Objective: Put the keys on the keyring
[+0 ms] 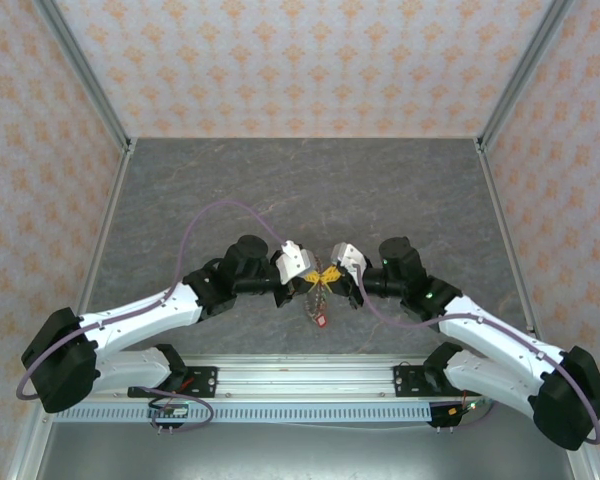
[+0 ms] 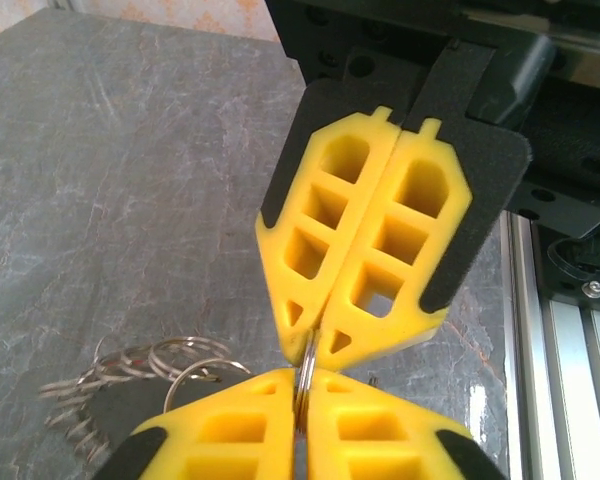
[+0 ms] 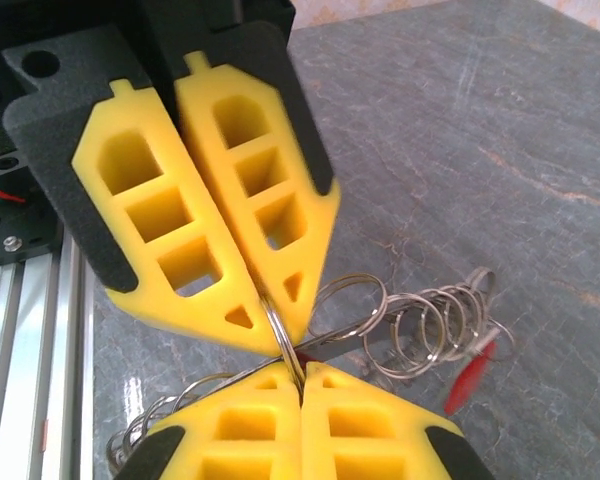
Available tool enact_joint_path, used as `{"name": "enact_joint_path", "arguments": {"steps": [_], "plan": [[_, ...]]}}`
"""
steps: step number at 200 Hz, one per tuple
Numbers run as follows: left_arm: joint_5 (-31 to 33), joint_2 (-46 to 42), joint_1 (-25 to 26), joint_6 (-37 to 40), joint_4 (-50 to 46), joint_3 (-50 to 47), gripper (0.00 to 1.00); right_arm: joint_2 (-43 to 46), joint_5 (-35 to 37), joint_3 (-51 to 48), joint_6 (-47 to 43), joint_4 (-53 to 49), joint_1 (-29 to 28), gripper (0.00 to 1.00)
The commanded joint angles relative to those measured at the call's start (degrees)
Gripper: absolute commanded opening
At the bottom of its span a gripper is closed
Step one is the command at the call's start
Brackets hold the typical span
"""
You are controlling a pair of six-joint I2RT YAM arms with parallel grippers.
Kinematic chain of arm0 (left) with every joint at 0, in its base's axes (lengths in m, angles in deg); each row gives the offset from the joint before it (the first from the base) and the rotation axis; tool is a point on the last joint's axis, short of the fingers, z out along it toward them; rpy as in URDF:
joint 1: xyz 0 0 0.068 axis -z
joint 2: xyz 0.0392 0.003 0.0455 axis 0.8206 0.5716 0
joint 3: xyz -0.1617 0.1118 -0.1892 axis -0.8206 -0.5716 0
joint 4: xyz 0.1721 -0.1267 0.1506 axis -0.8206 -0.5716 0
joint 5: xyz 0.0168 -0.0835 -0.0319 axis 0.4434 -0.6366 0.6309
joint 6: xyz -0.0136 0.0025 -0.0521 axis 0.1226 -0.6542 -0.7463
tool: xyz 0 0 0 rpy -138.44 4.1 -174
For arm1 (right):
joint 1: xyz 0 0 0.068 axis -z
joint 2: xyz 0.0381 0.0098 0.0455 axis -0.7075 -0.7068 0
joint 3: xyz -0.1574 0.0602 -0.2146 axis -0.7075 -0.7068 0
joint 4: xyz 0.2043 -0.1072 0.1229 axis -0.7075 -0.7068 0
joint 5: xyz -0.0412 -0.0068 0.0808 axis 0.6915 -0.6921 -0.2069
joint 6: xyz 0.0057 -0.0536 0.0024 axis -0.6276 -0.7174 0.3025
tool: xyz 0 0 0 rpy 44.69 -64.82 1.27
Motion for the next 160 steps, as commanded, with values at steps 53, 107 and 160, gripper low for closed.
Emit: {"name": "enact_joint_path", "arguments": {"steps": [53,107,160], "plan": [[2.29,-0.26,0.13,5.52,-8.06,5.49,0.20,-1.71,-0.78,7.73,-6.79,-8.97,-0.15,0.00],[-0.64,3.06,0.34,7.21,-12.12,8.70,0.19,-2.42,-0.78,9.72,-8.62,-10.40,-0.16,0.00],[-1.06,4.45,0.37,8.76,-14.66,10.06,0.16,-2.81,-0.66,10.27,-9.17,-10.27,-0.16,0.00]]}}
